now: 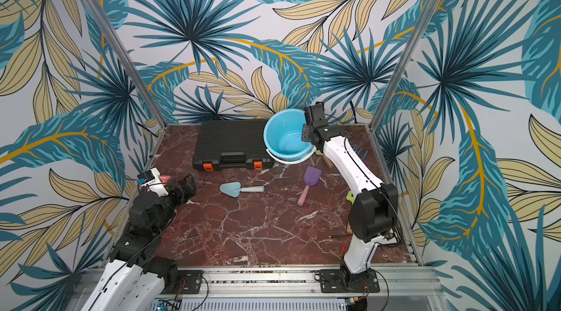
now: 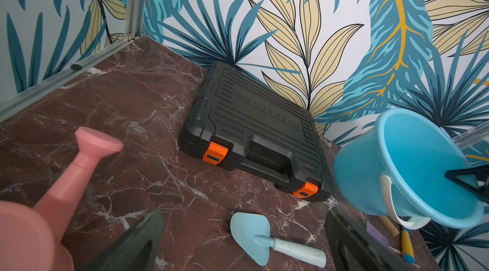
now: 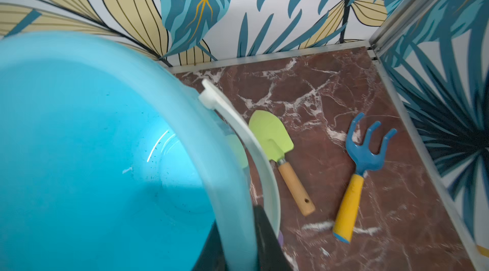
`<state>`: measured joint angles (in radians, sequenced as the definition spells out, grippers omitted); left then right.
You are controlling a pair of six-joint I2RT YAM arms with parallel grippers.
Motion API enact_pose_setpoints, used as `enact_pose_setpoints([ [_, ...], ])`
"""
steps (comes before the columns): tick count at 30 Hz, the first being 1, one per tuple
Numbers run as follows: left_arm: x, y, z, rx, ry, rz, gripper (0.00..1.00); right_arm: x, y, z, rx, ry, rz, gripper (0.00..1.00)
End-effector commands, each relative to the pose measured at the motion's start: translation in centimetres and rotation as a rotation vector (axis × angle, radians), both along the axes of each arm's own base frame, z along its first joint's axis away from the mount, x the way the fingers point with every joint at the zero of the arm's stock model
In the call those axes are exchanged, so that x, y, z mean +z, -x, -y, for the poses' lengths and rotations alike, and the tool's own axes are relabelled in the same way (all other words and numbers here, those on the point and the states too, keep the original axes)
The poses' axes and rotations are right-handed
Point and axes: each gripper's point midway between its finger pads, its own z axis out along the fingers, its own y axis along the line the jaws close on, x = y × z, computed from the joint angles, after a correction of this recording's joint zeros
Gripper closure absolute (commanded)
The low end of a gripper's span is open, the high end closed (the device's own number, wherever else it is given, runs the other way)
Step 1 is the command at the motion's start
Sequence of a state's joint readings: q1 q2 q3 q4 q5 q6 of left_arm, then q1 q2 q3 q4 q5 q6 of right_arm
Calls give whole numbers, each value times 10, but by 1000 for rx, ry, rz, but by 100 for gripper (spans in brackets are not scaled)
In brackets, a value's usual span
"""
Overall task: Organize the gardening tools
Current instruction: Adjust the gardening tool at the center of the board.
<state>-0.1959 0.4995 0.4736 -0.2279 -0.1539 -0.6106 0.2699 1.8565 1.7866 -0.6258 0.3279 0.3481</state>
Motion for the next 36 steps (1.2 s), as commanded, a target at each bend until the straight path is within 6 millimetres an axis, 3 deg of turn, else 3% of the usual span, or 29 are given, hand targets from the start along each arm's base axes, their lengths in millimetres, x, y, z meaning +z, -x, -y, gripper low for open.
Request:
enact_pose_setpoints([
  [1,-1,0,2,-9,-9,6,0,-20,-15,-9,9,-107,-72,100],
  [5,0,0,1,-6,-12,6,0,-41,-23,1,-28,-155,-135,100],
  [11,0,1,1,-5,-9,4,0,-57,-16,55,-157,-120,-197,100],
  [27,-3,2,-1,6,-9,-5,0,-62,62,165,-386,-59,-287,100],
  [32,-2,3,0,5,-4,-5,0,-56,72,172,-400,-87,-272,100],
  [36,0,5,0,3,-3,5,0,-44,65,152,-334,-186,-226,100],
])
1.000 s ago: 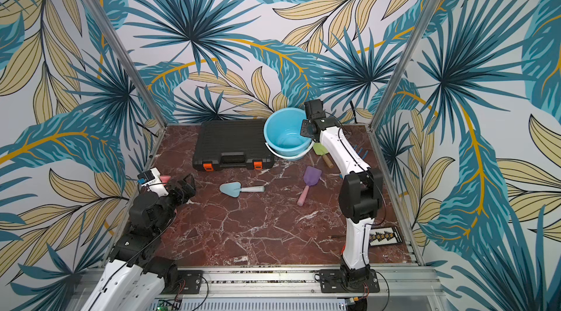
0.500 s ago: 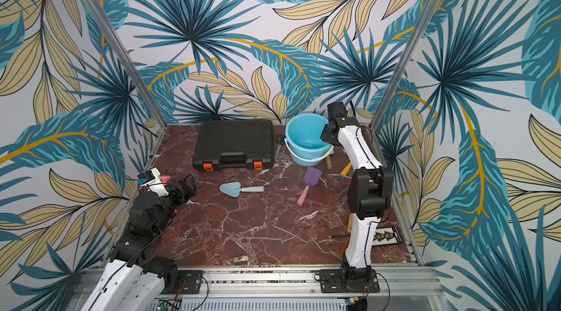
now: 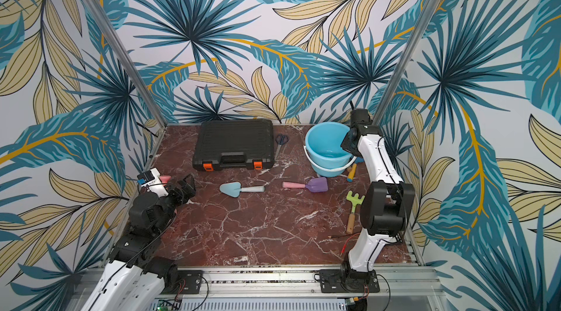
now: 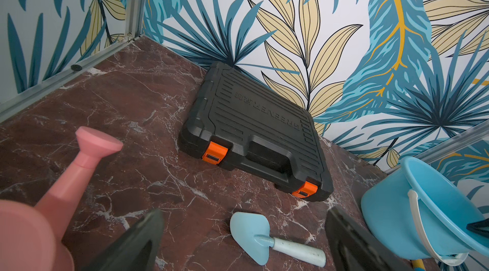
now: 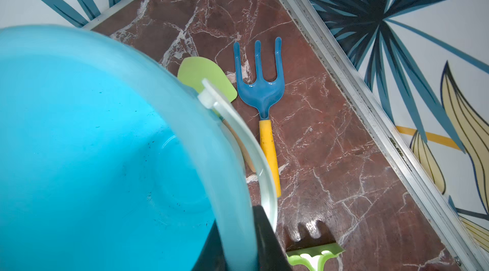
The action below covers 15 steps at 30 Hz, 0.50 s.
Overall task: Organize the gardening tools
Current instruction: Adjust the gardening tool at the center of the board, then place the container at the center of the board.
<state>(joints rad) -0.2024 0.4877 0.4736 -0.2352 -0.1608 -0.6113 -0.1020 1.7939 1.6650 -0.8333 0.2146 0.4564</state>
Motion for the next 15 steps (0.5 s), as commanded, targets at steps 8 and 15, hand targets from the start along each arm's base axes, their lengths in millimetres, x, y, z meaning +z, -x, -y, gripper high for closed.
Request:
enact_pose_setpoints([
  [8,-2,3,-2,10,-5,-1,0,13,-17,-52,134,-155,40,100],
  [15,-2,2,-2,14,-6,0,0,-7,-24,-62,161,-154,-8,100],
])
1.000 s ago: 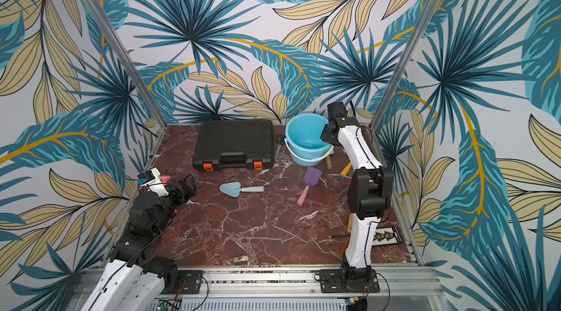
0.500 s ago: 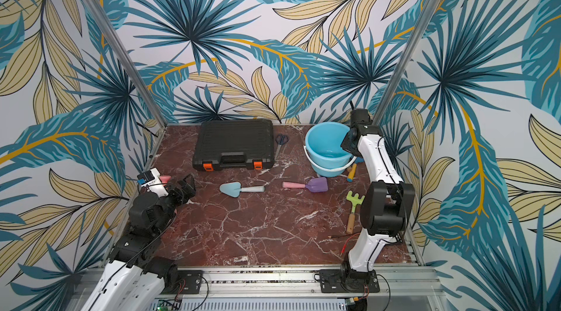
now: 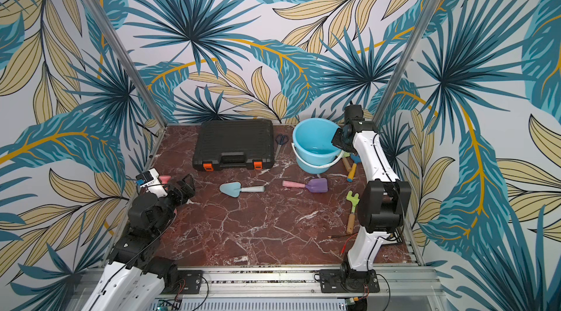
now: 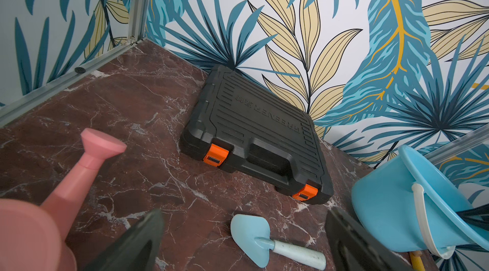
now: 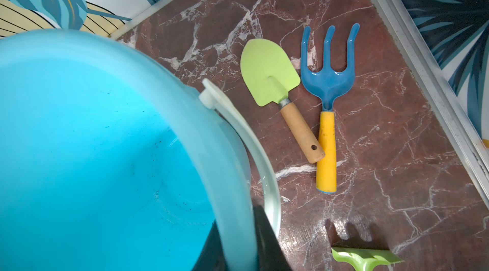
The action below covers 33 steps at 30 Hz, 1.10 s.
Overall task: Organize the gardening tools
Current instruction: Place the container at the center of the board.
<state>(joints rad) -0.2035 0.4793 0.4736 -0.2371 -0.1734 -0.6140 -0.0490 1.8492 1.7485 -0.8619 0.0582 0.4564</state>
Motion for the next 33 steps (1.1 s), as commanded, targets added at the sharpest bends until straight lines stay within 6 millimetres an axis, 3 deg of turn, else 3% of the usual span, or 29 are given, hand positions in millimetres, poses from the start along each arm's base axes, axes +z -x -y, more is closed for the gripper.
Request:
enact_pose_setpoints([
  [1,-4,1,0,3,-7,-8,0,-8,-5,-17,39,-20,-16,100],
  [14,-4,1,0,3,-7,-9,0,-13,-25,-78,148,18,-26,95],
  [21,-4,1,-1,5,-8,-10,0,-17,-29,-79,150,55,-58,94],
  [22,-4,1,-1,4,-9,-10,0,-17,-29,-79,155,59,-60,91],
  [24,-4,1,-1,4,-10,-9,0,-14,-27,-80,165,59,-55,69],
  [26,-4,1,-1,4,-9,-9,0,-6,-25,-81,172,53,-39,55],
  [28,-6,1,-1,7,-11,-13,0,7,-23,-82,177,51,0,52],
  [33,-5,2,-2,13,-13,-17,0,42,-6,-85,178,39,104,28],
])
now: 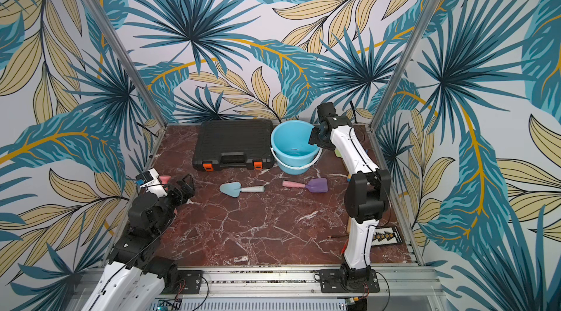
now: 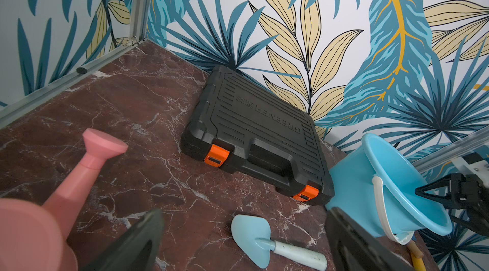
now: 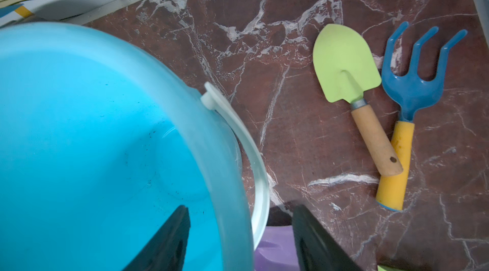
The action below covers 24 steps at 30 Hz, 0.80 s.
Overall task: Organize the gardening tools
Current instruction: Place the container at the center of the board, then pick up the gardening tool from the center of the board.
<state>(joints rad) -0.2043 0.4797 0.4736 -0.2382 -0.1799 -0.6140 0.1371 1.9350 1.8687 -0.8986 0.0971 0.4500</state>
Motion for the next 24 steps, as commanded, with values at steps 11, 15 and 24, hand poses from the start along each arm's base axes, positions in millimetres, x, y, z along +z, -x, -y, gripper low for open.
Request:
enact_pose_setpoints([
  [11,-41,-8,-12,75,-59,-135,0,60,104,-60,188,-205,394,0],
  [15,-64,3,-27,160,-94,-268,0,44,135,-90,322,-246,442,0],
  [24,-57,51,-66,359,-115,-349,0,33,167,-138,487,-272,495,1],
])
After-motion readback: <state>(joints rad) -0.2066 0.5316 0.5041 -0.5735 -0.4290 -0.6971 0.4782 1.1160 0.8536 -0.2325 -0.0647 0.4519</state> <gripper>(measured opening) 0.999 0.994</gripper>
